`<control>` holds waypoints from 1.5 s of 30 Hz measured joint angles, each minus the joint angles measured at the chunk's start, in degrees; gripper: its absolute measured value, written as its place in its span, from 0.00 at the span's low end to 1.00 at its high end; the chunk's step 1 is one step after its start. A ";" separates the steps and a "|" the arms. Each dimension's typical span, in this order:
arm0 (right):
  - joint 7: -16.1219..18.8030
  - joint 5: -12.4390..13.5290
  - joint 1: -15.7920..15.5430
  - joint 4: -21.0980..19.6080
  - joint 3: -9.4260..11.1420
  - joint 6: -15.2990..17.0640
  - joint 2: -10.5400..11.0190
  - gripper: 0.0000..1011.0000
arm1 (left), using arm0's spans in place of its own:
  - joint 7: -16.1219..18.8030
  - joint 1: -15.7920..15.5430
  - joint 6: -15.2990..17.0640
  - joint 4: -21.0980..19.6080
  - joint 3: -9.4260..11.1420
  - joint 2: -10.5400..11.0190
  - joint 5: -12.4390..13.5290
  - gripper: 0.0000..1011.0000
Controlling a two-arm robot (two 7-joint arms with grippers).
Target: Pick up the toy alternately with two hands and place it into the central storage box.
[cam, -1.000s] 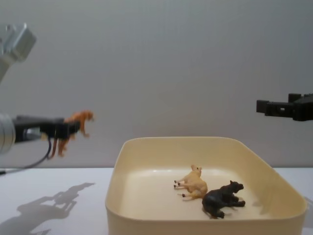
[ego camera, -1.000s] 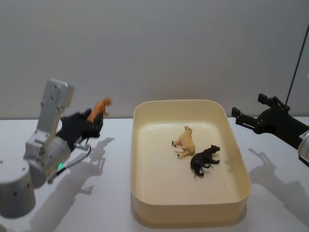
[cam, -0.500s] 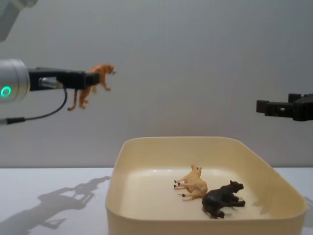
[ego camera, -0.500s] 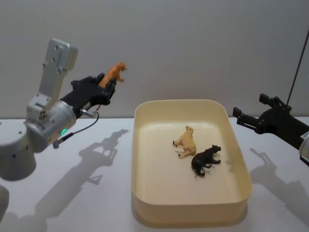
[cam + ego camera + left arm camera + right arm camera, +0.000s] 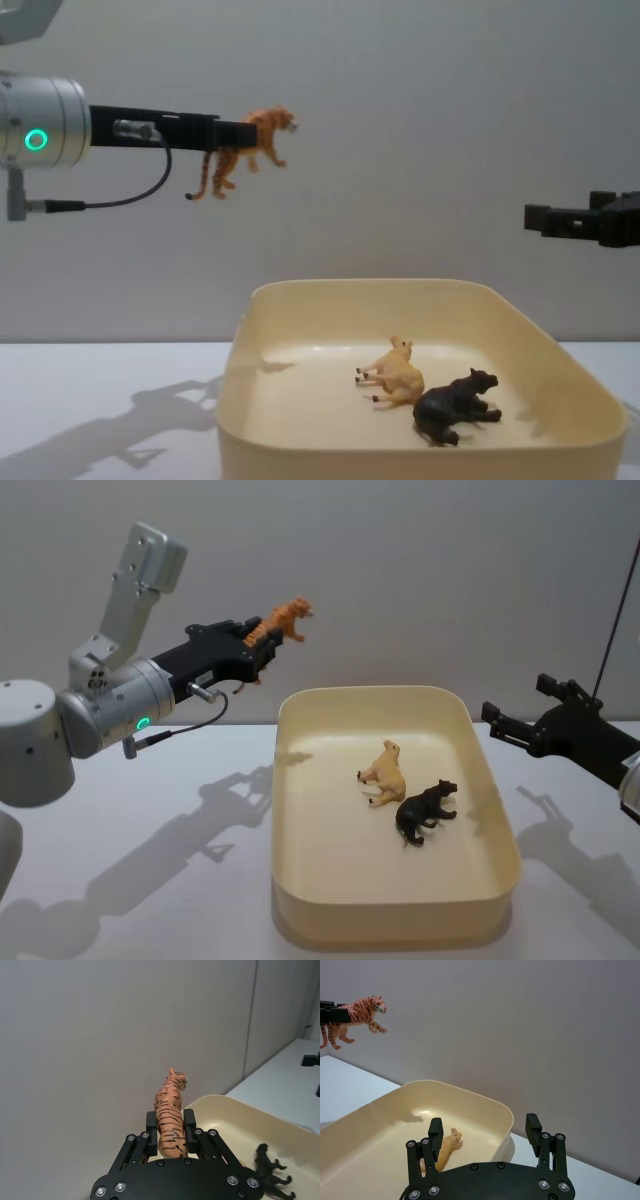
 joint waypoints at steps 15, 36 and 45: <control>0.00 0.00 0.00 0.00 0.00 0.00 0.00 0.99 | -16.13 -6.17 4.34 6.98 1.71 -1.50 3.02 0.28; 0.00 0.00 0.00 0.00 0.00 0.00 0.00 0.99 | -31.05 -12.69 5.43 17.48 4.88 -3.93 8.75 0.81; 0.00 0.00 0.00 0.00 0.00 0.00 0.00 0.99 | -28.36 -11.68 4.29 16.36 4.77 -3.47 6.60 0.99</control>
